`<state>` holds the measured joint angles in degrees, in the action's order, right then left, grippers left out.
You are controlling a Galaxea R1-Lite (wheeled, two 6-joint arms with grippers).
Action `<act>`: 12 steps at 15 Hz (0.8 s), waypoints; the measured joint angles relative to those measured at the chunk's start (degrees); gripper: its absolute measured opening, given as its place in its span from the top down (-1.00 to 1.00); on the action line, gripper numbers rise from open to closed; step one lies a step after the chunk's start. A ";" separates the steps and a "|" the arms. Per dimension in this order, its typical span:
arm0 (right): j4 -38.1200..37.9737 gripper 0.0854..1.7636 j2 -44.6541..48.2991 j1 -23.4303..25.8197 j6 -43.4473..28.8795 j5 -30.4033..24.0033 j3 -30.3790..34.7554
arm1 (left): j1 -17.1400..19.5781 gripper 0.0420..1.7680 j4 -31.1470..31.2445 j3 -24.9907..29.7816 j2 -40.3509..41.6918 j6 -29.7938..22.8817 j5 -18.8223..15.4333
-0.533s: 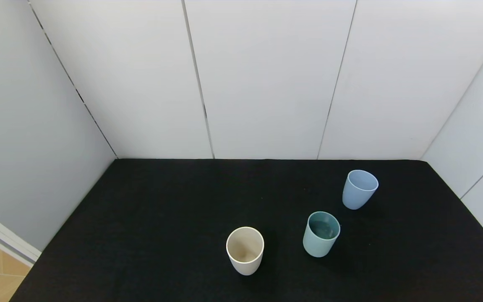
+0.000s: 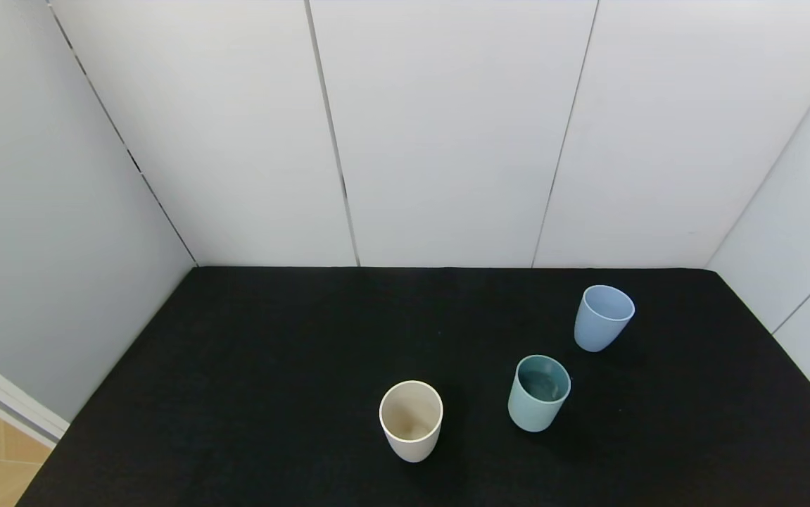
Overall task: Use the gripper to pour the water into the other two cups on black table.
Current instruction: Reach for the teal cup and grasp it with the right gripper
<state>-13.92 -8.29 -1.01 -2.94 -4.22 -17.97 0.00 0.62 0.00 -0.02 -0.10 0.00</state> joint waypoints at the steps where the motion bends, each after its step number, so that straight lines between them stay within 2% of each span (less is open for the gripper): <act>1: 0.00 -0.92 0.00 0.00 0.00 0.00 0.00 | 0.00 -0.94 0.00 0.00 0.00 0.00 0.00; 6: 0.00 -0.92 0.00 0.00 0.00 0.00 0.00 | 0.00 -0.94 0.00 0.00 0.00 0.00 0.00; 9: -0.22 -0.92 -9.34 -0.22 0.02 0.06 -5.73 | 0.00 -0.94 -0.02 0.00 0.00 0.02 0.00; 12: 0.01 -0.93 -18.88 -1.10 0.82 -0.22 -8.22 | 0.00 -0.94 -0.02 0.00 -0.13 0.02 0.00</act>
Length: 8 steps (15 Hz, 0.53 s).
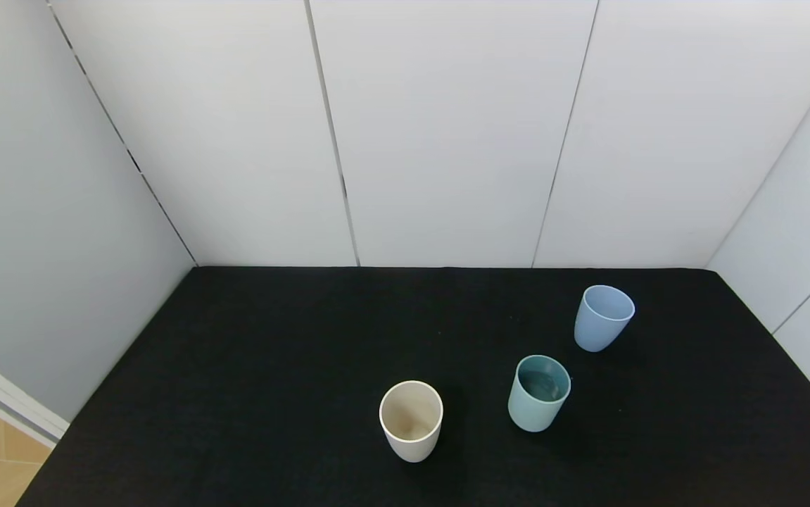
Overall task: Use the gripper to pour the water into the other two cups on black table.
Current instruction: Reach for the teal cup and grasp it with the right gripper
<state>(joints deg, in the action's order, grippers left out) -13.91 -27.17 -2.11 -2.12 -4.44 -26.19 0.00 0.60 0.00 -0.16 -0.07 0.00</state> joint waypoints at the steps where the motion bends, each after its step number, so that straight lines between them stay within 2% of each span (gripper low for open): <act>1: 0.13 -0.93 -2.78 -0.56 0.55 -0.35 -0.20 | 0.05 -0.94 0.00 0.00 -0.02 0.00 0.00; 6: 1.05 -0.93 -13.92 -3.51 2.41 -0.83 -0.29 | 0.00 -0.94 0.02 0.00 0.06 0.00 0.00; 8: 4.71 -0.93 -17.83 -5.24 2.56 -0.74 0.67 | 0.00 -0.94 0.00 0.00 0.06 -0.02 0.00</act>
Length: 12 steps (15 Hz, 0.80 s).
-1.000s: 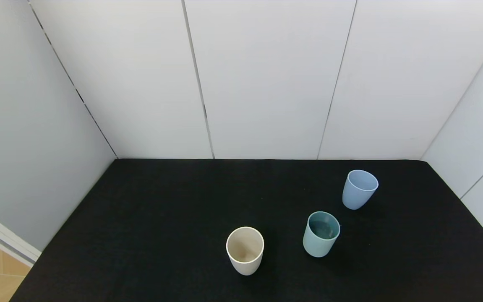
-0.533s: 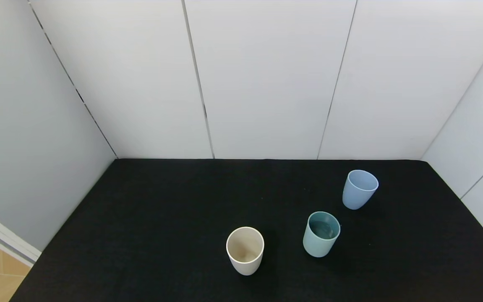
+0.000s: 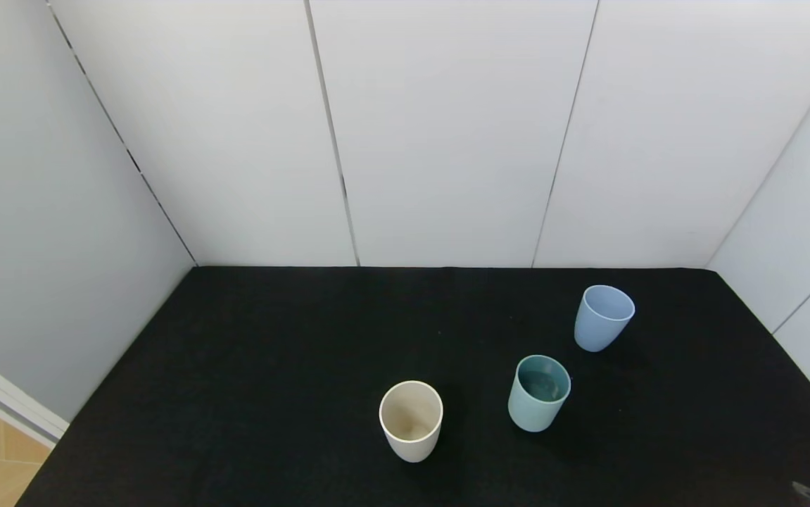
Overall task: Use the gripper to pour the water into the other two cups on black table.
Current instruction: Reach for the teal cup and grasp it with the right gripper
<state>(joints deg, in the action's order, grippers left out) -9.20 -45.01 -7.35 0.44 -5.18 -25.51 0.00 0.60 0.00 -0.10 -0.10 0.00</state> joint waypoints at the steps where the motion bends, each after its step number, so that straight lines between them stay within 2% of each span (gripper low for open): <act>1: 3.45 -0.93 -1.93 -0.85 -0.02 0.09 0.93 | 0.00 -0.94 0.02 0.00 0.00 0.02 0.00; 3: 9.78 -0.93 -6.06 -2.27 0.00 0.37 3.46 | 0.05 -0.94 0.00 0.00 0.02 0.02 0.00; 7: 17.52 -0.93 -13.99 -4.72 0.07 0.50 7.22 | 0.02 -0.94 0.02 0.00 0.02 0.00 0.00; 12: 25.58 -0.93 -22.66 -9.01 -0.30 0.69 7.96 | 0.00 -0.94 0.02 0.00 0.02 0.00 0.00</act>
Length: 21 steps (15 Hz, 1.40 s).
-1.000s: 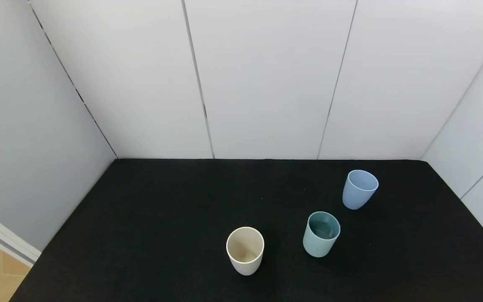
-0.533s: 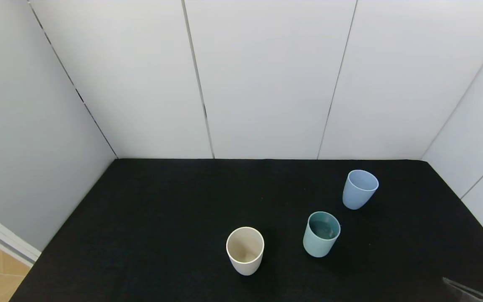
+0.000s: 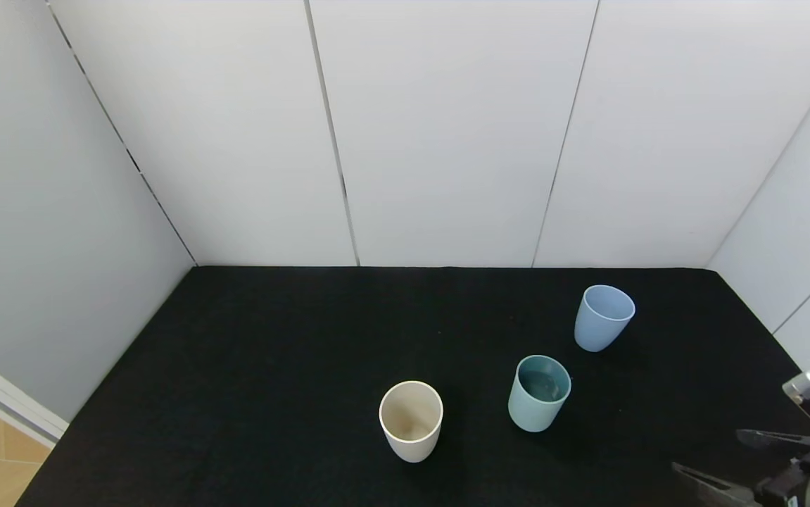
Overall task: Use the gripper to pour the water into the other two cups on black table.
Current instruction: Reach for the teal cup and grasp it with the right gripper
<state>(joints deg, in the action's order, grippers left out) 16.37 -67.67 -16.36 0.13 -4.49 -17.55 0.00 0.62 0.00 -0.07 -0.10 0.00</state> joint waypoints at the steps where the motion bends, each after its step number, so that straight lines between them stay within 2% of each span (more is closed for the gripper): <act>1: 2.10 -0.93 -1.95 -1.13 -0.46 0.69 0.04 | 0.00 -0.94 0.00 0.00 0.00 0.00 0.00; 5: 8.81 -0.94 -10.36 -7.53 -3.38 5.83 0.11 | 0.05 -0.94 0.00 0.00 0.02 0.00 0.00; 13: 26.23 -0.94 -26.69 -15.38 -5.39 8.58 -0.46 | 0.05 -0.94 -0.02 0.00 0.02 0.02 0.00; 21: 27.09 -0.94 -33.23 -16.57 -5.42 8.69 -5.07 | 0.02 -0.94 -0.02 0.00 0.02 0.02 0.00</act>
<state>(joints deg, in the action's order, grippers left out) 43.46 -100.90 -32.93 -5.29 4.21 -22.63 0.02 0.60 0.00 -0.05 -0.07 0.00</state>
